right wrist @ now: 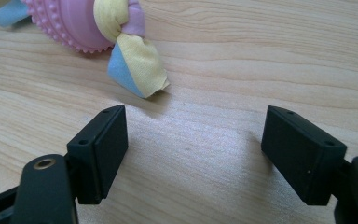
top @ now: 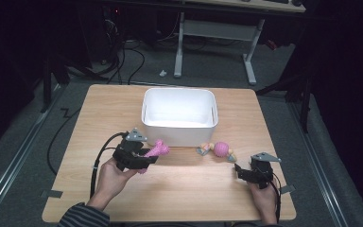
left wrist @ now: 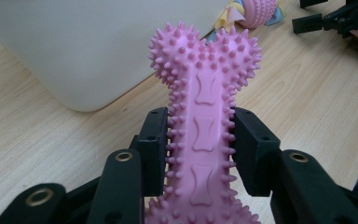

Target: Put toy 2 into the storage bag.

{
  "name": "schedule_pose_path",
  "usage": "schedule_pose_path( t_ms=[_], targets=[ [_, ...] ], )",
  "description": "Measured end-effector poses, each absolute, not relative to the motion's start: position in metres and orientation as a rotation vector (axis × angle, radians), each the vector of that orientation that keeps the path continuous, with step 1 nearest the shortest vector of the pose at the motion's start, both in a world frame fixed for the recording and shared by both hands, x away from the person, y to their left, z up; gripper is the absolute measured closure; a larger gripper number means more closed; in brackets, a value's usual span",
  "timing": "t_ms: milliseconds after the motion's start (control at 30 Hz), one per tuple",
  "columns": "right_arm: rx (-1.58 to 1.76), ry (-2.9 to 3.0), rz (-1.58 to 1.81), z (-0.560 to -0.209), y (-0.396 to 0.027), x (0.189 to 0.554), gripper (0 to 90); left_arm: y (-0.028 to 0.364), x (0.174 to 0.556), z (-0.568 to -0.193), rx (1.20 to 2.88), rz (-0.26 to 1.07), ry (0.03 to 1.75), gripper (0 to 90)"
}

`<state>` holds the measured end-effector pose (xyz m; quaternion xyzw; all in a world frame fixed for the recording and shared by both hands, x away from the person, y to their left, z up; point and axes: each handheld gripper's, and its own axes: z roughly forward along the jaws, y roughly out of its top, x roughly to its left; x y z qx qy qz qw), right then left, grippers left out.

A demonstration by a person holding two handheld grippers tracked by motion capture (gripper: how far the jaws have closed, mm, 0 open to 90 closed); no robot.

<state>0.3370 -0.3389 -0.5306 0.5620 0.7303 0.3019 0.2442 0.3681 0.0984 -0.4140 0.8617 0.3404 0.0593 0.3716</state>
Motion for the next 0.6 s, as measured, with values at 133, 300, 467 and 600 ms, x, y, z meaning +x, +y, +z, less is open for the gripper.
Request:
schedule_pose_path(
  t_ms=[133,300,467,600],
  targets=[
    [1.535,1.994,0.824,-0.531,-0.339,0.337,22.9,0.1,0.37,-0.41,2.198,0.156,0.89,58.7],
    [1.534,1.996,0.823,-0.531,-0.339,0.337,22.9,0.099,0.372,-0.404,2.194,0.164,0.884,58.7],
    [1.535,1.994,0.824,-0.531,-0.339,0.337,22.9,0.099,0.375,-0.398,2.194,0.171,0.88,58.7],
    [1.535,1.994,0.824,-0.531,-0.339,0.337,22.9,0.099,0.378,-0.392,2.182,0.164,0.869,58.7]
  ],
)
